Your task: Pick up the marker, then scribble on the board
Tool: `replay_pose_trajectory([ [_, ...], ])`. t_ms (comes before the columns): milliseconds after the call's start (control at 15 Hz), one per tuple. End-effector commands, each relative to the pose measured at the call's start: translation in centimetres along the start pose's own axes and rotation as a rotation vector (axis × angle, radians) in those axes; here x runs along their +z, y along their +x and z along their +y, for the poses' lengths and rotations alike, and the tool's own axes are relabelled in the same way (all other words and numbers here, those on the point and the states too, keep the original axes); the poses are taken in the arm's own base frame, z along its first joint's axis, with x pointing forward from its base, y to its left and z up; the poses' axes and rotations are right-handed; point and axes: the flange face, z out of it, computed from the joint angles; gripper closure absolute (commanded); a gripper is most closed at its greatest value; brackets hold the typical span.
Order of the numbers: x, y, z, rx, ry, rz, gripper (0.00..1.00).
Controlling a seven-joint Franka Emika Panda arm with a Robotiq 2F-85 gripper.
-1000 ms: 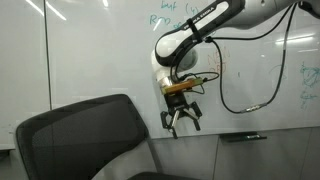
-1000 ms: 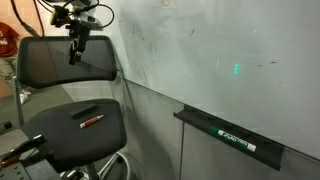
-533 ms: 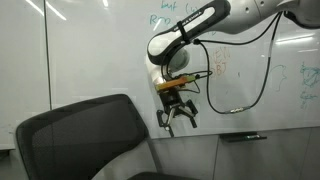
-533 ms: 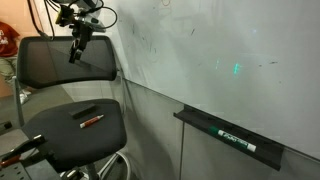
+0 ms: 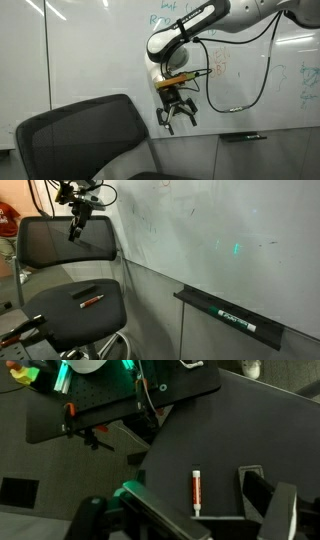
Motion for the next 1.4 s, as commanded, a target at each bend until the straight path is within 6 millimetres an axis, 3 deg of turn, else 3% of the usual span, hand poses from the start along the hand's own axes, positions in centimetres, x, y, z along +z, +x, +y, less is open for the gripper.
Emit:
replay_pose_trajectory([
  [0, -0.4, 0.6, -0.4, 0.011, -0.022, -0.023, 0.0],
  [267, 0.5, 3.5, -1.8, 0.039, -0.035, -0.087, 0.0],
  [733, 5.4, 12.3, -3.8, 0.088, 0.026, -0.286, 0.0],
  [1333, 12.6, 13.7, -3.1, 0.107, 0.037, -0.423, 0.0],
])
